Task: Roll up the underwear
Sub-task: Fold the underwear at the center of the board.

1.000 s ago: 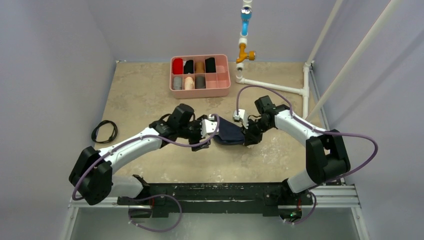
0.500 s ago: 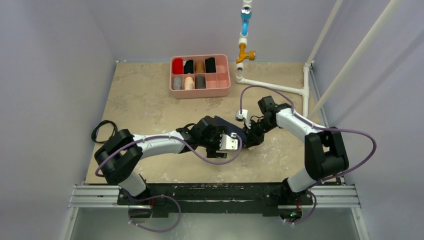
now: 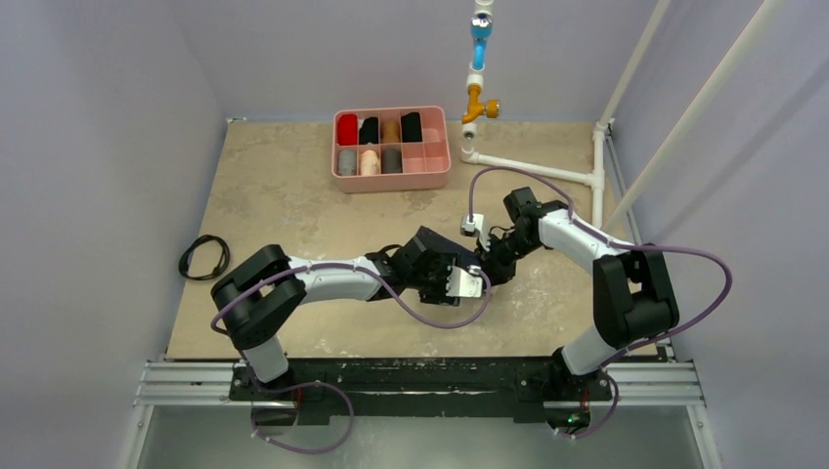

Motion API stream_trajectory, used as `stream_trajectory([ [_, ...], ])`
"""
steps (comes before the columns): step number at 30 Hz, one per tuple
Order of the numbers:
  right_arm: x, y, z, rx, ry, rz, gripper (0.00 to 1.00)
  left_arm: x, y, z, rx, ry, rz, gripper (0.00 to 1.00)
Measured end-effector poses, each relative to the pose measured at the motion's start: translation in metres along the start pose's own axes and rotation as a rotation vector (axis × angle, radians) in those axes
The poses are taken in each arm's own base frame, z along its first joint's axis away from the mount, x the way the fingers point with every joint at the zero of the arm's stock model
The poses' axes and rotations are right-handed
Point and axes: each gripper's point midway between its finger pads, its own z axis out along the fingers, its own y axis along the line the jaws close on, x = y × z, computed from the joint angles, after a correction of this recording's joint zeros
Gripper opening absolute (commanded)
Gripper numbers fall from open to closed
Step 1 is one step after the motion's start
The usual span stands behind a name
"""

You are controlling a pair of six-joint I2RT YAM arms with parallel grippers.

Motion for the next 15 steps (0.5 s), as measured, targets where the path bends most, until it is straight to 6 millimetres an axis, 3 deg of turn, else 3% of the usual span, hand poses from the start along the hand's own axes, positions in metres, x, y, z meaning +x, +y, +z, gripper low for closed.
stream_trajectory([
  [8,0.001,-0.002,-0.001,0.003,-0.004,0.003,0.00,-0.003,-0.007,0.001,0.047,0.015,-0.042,0.25],
  [15,0.001,-0.002,-0.002,0.003,-0.005,0.006,0.00,-0.011,-0.012,0.003,0.133,0.045,-0.081,0.07],
])
